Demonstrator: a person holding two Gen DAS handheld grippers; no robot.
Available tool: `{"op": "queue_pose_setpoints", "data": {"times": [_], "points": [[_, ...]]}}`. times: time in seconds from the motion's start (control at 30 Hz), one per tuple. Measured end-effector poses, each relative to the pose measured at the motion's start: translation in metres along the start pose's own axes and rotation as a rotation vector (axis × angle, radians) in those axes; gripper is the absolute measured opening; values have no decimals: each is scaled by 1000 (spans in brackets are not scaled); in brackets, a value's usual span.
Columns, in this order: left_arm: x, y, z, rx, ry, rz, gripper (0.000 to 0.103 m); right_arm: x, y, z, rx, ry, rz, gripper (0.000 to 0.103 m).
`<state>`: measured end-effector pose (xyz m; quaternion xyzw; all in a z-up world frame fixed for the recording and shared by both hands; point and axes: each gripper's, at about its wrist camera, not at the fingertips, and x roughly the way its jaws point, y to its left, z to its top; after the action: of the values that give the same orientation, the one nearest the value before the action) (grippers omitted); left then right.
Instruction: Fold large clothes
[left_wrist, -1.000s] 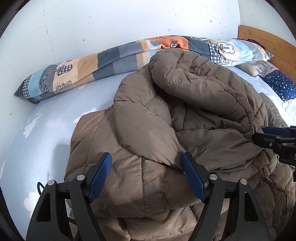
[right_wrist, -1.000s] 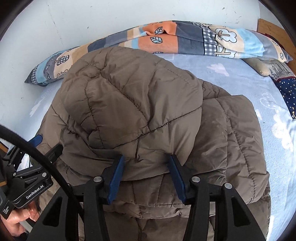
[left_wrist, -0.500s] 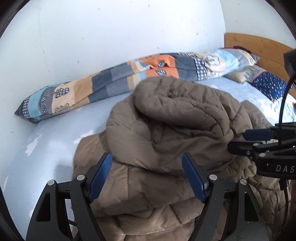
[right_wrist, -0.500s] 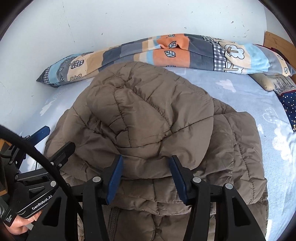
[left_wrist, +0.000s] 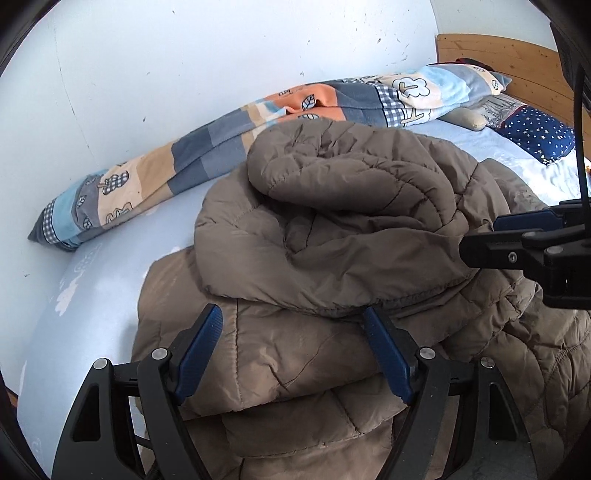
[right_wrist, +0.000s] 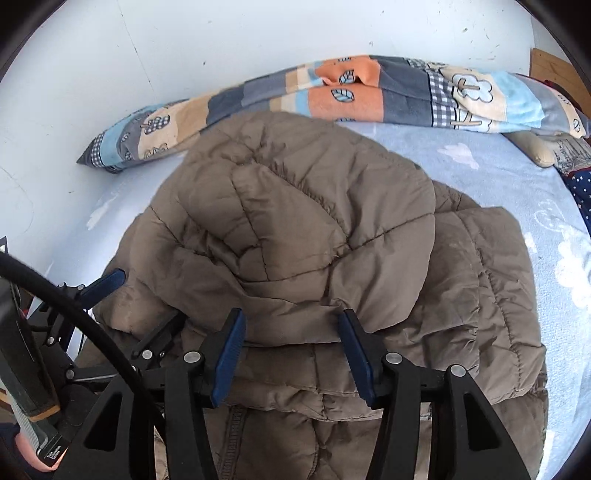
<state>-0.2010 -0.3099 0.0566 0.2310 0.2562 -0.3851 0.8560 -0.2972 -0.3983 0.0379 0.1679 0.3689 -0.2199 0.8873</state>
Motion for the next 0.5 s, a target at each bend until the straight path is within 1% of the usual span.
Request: {"op": "queue_pose_setpoints", "data": {"times": [0.17, 0.33, 0.5], "points": [[-13, 2, -1, 13, -12, 6, 78, -14, 6, 0, -6, -17, -3, 57], [-33, 7, 0, 17, -42, 20, 78, -33, 13, -1, -31, -46, -15, 57], [-49, 14, -1, 18, -64, 35, 78, -45, 23, -6, -58, -53, -16, 57]]}}
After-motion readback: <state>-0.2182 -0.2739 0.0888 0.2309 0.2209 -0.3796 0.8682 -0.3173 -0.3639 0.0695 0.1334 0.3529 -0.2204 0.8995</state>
